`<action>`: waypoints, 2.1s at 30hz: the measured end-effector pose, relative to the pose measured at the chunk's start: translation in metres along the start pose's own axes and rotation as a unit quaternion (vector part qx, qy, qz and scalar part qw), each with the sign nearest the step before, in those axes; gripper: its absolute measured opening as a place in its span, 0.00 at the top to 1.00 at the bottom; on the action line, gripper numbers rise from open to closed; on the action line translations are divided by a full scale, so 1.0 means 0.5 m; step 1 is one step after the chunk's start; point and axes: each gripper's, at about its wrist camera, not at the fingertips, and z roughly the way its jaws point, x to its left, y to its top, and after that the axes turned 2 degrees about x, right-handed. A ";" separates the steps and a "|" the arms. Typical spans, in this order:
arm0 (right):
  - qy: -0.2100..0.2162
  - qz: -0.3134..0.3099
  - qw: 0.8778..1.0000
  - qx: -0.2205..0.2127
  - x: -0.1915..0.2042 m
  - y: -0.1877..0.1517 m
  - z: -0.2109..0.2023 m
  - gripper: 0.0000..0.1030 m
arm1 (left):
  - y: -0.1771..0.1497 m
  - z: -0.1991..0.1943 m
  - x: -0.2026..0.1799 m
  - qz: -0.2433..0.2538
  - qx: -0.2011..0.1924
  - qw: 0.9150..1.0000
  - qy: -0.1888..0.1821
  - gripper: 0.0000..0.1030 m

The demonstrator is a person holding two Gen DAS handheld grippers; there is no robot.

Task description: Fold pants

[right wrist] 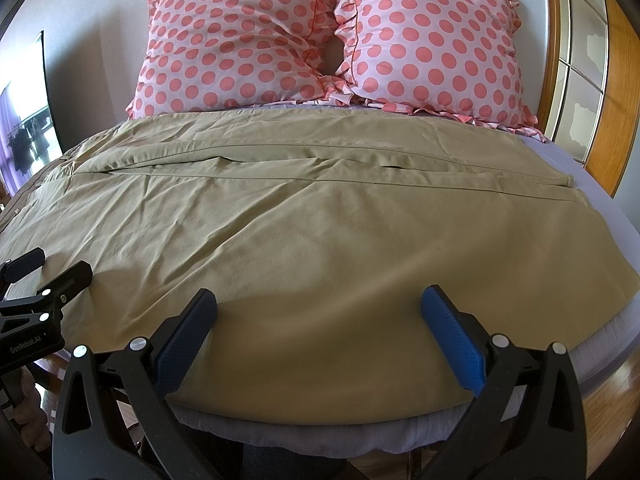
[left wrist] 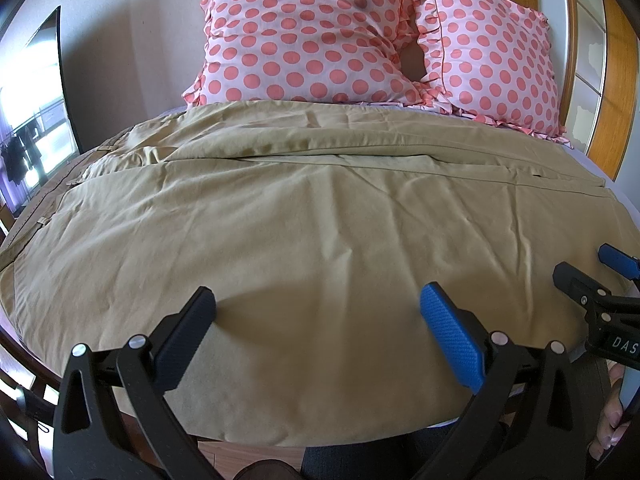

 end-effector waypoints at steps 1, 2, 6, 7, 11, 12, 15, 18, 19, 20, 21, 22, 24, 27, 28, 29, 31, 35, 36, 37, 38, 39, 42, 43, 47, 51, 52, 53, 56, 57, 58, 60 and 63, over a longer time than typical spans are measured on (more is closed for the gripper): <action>0.000 0.000 1.000 0.000 0.000 0.000 0.000 0.01 | 0.000 0.000 0.000 0.000 0.000 1.000 0.000 0.02; 0.000 0.000 1.000 0.000 0.000 0.000 0.000 0.01 | 0.000 0.000 0.000 0.000 0.000 1.000 0.000 0.02; 0.000 0.000 1.000 0.000 0.000 0.000 -0.001 0.01 | 0.000 0.000 0.000 0.000 0.000 1.000 0.000 0.02; 0.000 0.000 1.000 0.000 0.000 0.000 -0.001 0.01 | 0.000 0.000 0.000 0.000 0.000 1.000 0.000 0.02; 0.000 0.000 1.000 0.000 0.000 0.000 -0.001 0.01 | 0.000 0.000 0.000 0.000 -0.001 1.000 0.000 0.02; 0.000 0.000 1.000 0.000 0.000 -0.001 -0.001 0.01 | 0.000 0.000 0.000 0.000 -0.001 1.000 0.000 0.02; 0.000 0.000 1.000 -0.001 0.000 0.000 -0.002 0.01 | 0.000 0.000 0.000 0.000 -0.001 1.000 0.000 0.02; 0.000 0.000 1.000 -0.001 0.000 0.000 -0.002 0.01 | 0.000 0.000 0.000 0.000 -0.001 1.000 0.000 0.02; 0.000 0.000 1.000 -0.001 0.000 0.000 -0.002 0.01 | 0.000 0.000 0.000 0.000 -0.001 1.000 0.000 0.02; 0.000 0.000 1.000 -0.001 0.000 0.000 -0.002 0.01 | 0.000 0.000 0.000 0.000 -0.001 1.000 0.000 0.02; 0.000 0.000 1.000 -0.001 0.000 0.000 -0.002 0.01 | 0.000 0.000 0.000 0.000 -0.002 1.000 0.000 0.02; 0.000 0.000 1.000 -0.001 0.000 0.000 -0.002 0.01 | 0.000 0.000 0.000 0.000 -0.002 1.000 0.000 0.02; 0.000 0.000 1.000 -0.001 0.000 0.000 -0.002 0.01 | 0.000 0.000 0.000 0.000 -0.002 1.000 0.000 0.02; 0.000 0.000 1.000 -0.001 0.000 0.000 -0.002 0.01 | 0.000 0.000 0.000 0.000 -0.002 1.000 0.000 0.02; 0.000 0.000 1.000 -0.001 0.000 0.000 -0.002 0.01 | 0.000 0.000 0.000 0.000 -0.002 1.000 0.000 0.02; 0.000 0.000 1.000 -0.001 0.000 0.000 -0.002 0.01 | 0.000 0.000 0.000 0.000 -0.002 1.000 0.000 0.02; 0.000 0.000 1.000 -0.001 0.001 0.000 -0.002 0.01 | 0.000 0.000 0.000 0.000 -0.002 1.000 0.000 0.02; -0.001 0.000 1.000 -0.002 0.002 -0.002 -0.003 0.01 | 0.000 0.000 0.000 0.000 -0.002 1.000 0.000 0.02; -0.001 0.000 1.000 -0.002 0.002 -0.003 -0.003 0.01 | 0.000 -0.001 0.000 0.000 -0.003 1.000 0.000 0.02; -0.001 0.000 1.000 -0.003 0.003 -0.004 -0.003 0.01 | 0.000 -0.001 0.000 0.000 -0.003 1.000 0.000 0.02; 0.000 -0.001 1.000 -0.006 0.003 -0.006 -0.004 0.01 | 0.000 -0.001 0.000 0.000 -0.003 1.000 0.000 0.02; 0.001 -0.002 1.000 -0.011 0.003 -0.009 -0.005 0.01 | 0.000 -0.001 0.001 -0.001 -0.002 1.000 -0.001 0.02; 0.014 -0.016 1.000 -0.005 -0.003 -0.003 -0.005 0.01 | 0.002 0.001 0.002 0.003 0.002 1.000 -0.003 0.02; 0.012 -0.017 1.000 0.002 -0.020 0.008 -0.002 0.01 | 0.002 0.001 0.005 0.005 0.003 1.000 -0.003 0.02; -0.011 0.050 0.998 -0.026 -0.113 0.109 -0.034 0.01 | 0.006 -0.021 0.004 0.030 -0.017 0.999 0.029 0.02; -0.055 0.166 0.984 0.020 -0.259 0.280 0.021 0.01 | 0.026 -0.039 0.011 0.033 -0.042 0.998 0.024 0.02; -0.078 0.183 0.980 0.030 -0.283 0.309 0.043 0.02 | 0.034 -0.041 0.016 0.029 -0.045 0.998 0.018 0.02; -0.105 0.203 0.972 0.043 -0.316 0.350 0.082 0.05 | 0.044 -0.042 0.021 0.023 -0.050 0.998 0.006 0.02; -0.151 0.242 0.955 0.083 -0.386 0.420 0.186 0.21 | 0.060 -0.042 0.031 0.011 -0.058 0.998 -0.020 0.02; -0.164 0.261 0.946 0.097 -0.411 0.442 0.231 0.27 | 0.065 -0.041 0.033 0.008 -0.060 0.998 -0.027 0.02; -0.177 0.277 0.938 0.108 -0.430 0.458 0.271 0.29 | 0.074 -0.037 0.038 0.004 -0.062 0.997 -0.035 0.02; -0.209 0.299 0.923 0.123 -0.461 0.482 0.344 0.33 | 0.082 -0.032 0.043 -0.001 -0.064 0.997 -0.042 0.02; -0.226 0.332 0.905 0.138 -0.496 0.496 0.414 0.33 | 0.095 -0.022 0.047 0.002 -0.067 0.997 -0.045 0.02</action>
